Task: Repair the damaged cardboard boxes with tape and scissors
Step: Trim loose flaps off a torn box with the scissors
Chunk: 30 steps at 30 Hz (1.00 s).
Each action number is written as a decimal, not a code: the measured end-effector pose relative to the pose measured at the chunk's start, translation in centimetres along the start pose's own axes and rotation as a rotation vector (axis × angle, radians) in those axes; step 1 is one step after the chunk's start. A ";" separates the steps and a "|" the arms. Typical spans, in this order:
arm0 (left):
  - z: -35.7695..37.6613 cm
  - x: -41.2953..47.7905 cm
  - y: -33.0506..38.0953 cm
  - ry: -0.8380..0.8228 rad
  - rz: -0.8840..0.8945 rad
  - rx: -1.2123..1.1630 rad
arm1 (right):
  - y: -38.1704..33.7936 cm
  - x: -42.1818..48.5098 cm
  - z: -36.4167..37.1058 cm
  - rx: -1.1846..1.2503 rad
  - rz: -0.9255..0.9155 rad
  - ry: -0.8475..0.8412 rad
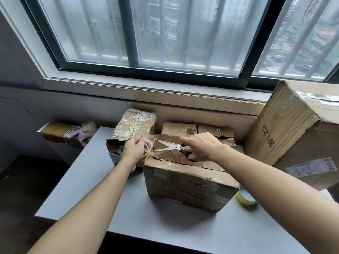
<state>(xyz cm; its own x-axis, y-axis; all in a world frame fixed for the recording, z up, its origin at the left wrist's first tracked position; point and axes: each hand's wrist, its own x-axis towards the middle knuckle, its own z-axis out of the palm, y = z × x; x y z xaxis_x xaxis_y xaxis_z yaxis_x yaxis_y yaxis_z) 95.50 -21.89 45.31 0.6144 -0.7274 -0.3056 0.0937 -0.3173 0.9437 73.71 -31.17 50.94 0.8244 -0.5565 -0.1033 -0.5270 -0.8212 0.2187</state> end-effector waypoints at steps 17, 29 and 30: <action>-1.4 -1.1 0.5 -0.026 -0.234 -0.179 | -1.3 -0.5 0.8 0.138 0.036 -0.064; -2.3 -2.7 3.0 -0.126 -0.334 -0.391 | -1.9 0.5 2.7 0.306 0.243 -0.023; -2.5 -2.7 2.9 -0.133 -0.338 -0.416 | -1.9 0.6 2.9 0.313 0.250 -0.018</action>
<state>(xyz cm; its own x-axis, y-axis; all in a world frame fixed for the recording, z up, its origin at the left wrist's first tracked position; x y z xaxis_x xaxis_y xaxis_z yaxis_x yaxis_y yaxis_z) 96.11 -19.32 49.24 0.3946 -0.7062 -0.5878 0.5869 -0.2985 0.7526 74.56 -30.30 47.65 0.6607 -0.7438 -0.1017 -0.7505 -0.6575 -0.0666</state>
